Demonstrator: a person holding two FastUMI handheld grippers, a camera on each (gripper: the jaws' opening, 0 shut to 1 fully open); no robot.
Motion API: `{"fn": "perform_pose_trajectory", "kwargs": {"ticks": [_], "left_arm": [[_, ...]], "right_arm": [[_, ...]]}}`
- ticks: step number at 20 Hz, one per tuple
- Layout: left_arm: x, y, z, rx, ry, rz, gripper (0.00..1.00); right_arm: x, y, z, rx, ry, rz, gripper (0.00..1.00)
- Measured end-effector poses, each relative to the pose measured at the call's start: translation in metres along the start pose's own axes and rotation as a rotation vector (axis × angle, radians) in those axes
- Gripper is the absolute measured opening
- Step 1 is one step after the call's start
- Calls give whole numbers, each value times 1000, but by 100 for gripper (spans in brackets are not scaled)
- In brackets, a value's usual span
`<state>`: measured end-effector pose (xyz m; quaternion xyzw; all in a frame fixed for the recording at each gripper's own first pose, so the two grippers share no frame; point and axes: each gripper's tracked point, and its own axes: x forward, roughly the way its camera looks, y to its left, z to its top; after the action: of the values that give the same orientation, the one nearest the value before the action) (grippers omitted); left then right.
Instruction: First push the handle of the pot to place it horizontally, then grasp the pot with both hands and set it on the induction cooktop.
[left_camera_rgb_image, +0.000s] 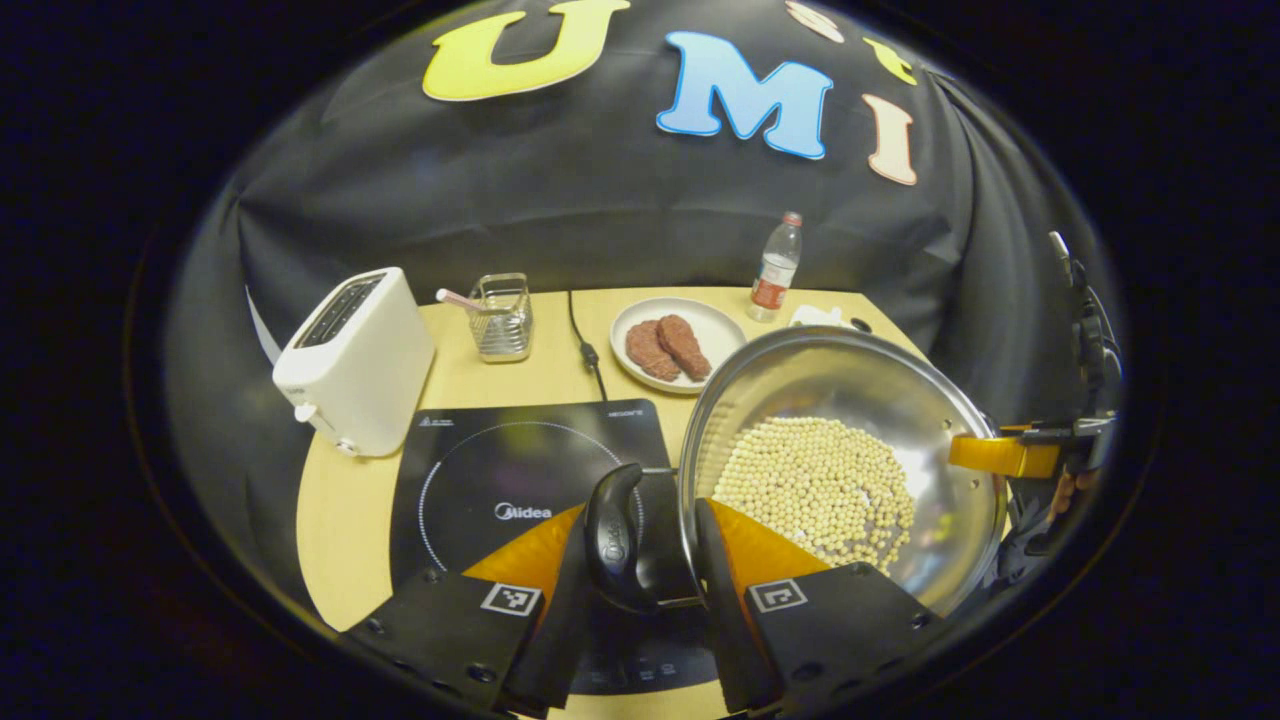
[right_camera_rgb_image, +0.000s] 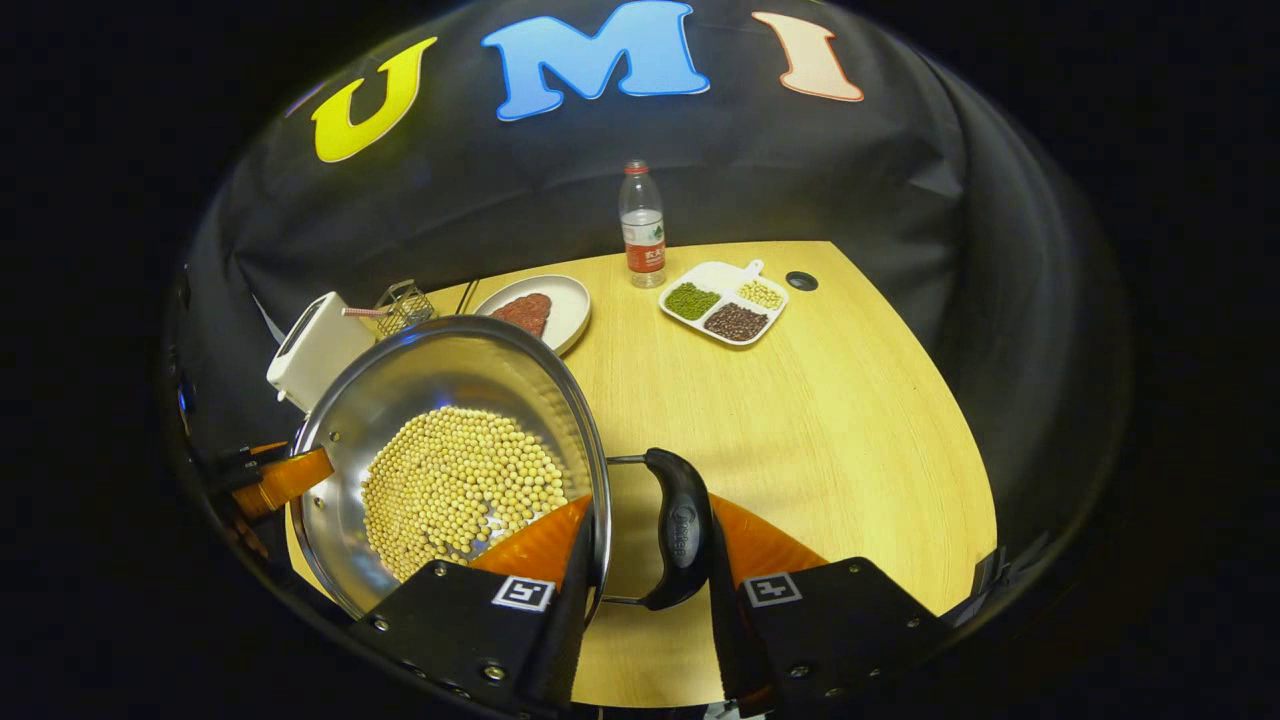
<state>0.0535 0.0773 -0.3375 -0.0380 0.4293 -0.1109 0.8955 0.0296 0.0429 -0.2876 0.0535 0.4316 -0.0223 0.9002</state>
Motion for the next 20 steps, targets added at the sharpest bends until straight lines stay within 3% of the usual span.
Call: {"fn": "perform_pose_trajectory", "kwargs": {"ticks": [3, 20], "left_arm": [[-3, 24, -5, -9, 5, 7, 58], [2, 157, -13, -41, 34, 69, 58]], "right_arm": [[3, 21, -2, -3, 1, 4, 54], [46, 135, -2, -35, 53, 44, 54]]}}
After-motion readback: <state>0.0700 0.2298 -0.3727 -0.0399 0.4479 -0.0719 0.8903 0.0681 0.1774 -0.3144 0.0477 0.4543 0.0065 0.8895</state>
